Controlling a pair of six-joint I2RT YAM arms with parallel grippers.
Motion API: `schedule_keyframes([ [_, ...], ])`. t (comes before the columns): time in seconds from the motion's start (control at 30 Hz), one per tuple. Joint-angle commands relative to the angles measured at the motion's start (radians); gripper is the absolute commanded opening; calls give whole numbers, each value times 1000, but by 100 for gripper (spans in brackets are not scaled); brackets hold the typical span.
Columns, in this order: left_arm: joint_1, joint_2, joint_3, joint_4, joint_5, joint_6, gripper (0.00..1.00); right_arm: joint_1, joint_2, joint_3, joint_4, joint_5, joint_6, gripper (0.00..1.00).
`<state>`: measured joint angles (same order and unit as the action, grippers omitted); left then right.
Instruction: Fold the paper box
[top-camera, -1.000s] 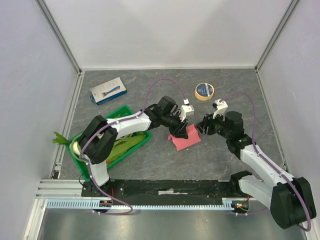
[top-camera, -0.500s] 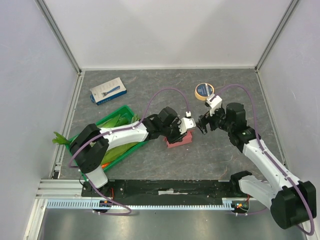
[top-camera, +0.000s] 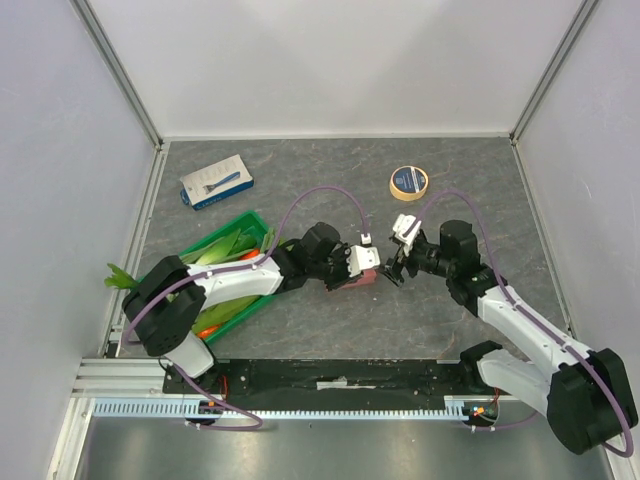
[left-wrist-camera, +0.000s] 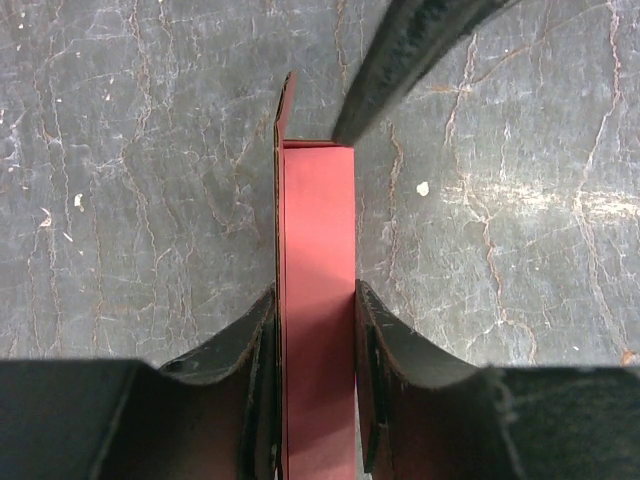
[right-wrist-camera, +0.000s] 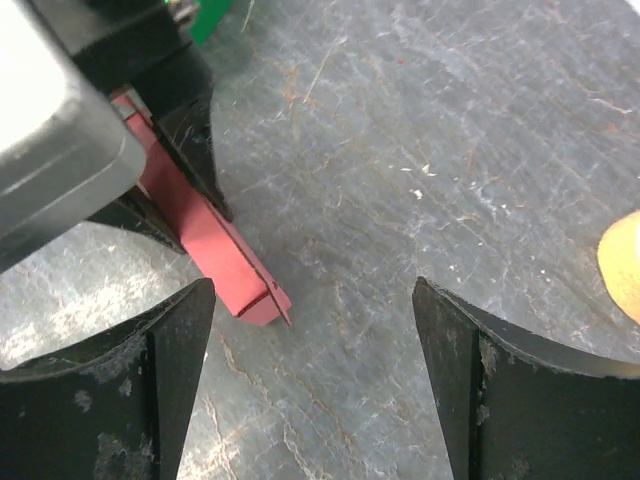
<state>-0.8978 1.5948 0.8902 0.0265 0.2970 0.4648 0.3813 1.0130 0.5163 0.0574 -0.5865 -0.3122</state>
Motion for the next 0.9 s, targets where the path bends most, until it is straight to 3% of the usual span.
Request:
schedule_keyframes([
  [0.0,19,-1,62,-3,39,43,33,2,-42,-7,130,170,169,88],
  [0.1,30,14,96,-49,82,43,36,2,-66,16,130,316,405,90],
  [0.2,31,45,144,-103,105,49,31,2,-54,132,-52,448,580,92],
  [0.23,33,57,154,-135,113,49,30,1,-27,169,-186,482,587,91],
  [0.33,37,65,181,-168,139,51,30,1,24,272,-342,435,591,85],
  [0.4,39,70,187,-184,143,57,30,1,42,297,-384,412,565,75],
  [0.53,42,94,202,-206,136,70,29,4,48,265,-335,283,484,45],
  [0.87,50,93,170,-158,128,80,28,11,143,246,-340,134,377,45],
])
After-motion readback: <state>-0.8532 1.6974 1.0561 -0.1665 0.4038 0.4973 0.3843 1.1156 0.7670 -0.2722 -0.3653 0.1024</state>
